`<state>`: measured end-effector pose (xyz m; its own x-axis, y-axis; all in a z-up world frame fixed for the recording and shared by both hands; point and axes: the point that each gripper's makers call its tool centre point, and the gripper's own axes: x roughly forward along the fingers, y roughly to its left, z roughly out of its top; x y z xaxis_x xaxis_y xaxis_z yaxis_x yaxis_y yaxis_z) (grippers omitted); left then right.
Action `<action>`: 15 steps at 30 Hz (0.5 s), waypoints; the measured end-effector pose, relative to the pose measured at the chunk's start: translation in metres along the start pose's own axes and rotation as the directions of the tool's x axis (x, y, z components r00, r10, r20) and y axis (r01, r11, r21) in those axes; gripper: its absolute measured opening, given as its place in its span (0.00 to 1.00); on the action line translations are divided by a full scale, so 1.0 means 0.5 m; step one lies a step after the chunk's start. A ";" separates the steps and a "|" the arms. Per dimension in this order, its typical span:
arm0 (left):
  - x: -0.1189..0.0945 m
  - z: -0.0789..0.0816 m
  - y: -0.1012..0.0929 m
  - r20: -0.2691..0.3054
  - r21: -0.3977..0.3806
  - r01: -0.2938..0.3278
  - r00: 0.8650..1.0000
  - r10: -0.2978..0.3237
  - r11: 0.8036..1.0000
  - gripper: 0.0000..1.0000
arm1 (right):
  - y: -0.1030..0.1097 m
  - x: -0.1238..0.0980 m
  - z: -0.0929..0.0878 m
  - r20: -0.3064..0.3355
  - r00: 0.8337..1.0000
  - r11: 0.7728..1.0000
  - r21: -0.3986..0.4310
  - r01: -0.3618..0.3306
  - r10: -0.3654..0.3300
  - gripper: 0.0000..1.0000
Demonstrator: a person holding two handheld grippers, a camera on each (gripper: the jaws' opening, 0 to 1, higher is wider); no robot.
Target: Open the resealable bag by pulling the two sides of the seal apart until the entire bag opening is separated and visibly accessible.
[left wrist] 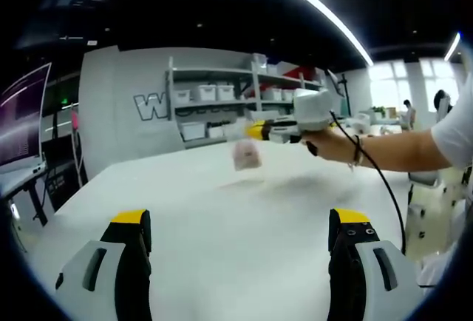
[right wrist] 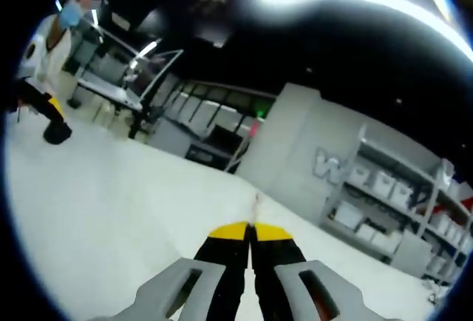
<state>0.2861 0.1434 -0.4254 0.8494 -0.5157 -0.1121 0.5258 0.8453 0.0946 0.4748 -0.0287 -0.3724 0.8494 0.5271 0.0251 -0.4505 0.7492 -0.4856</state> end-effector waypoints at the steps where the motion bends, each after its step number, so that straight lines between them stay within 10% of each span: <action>1: 0.000 0.000 -0.001 0.000 -0.001 0.000 1.000 0.000 1.000 1.00 | 0.002 -0.002 0.000 0.000 1.000 1.000 0.001 0.000 0.000 0.00; 15: -0.002 0.006 -0.007 0.002 0.003 0.009 1.000 -0.009 1.000 1.00 | 0.007 -0.030 0.007 0.014 1.000 1.000 0.024 0.005 -0.005 0.00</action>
<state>0.2839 0.1406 -0.4228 0.8449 -0.5233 -0.1111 0.5333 0.8404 0.0969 0.4596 -0.0324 -0.3716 0.8479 0.5286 0.0401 -0.4526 0.7611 -0.4646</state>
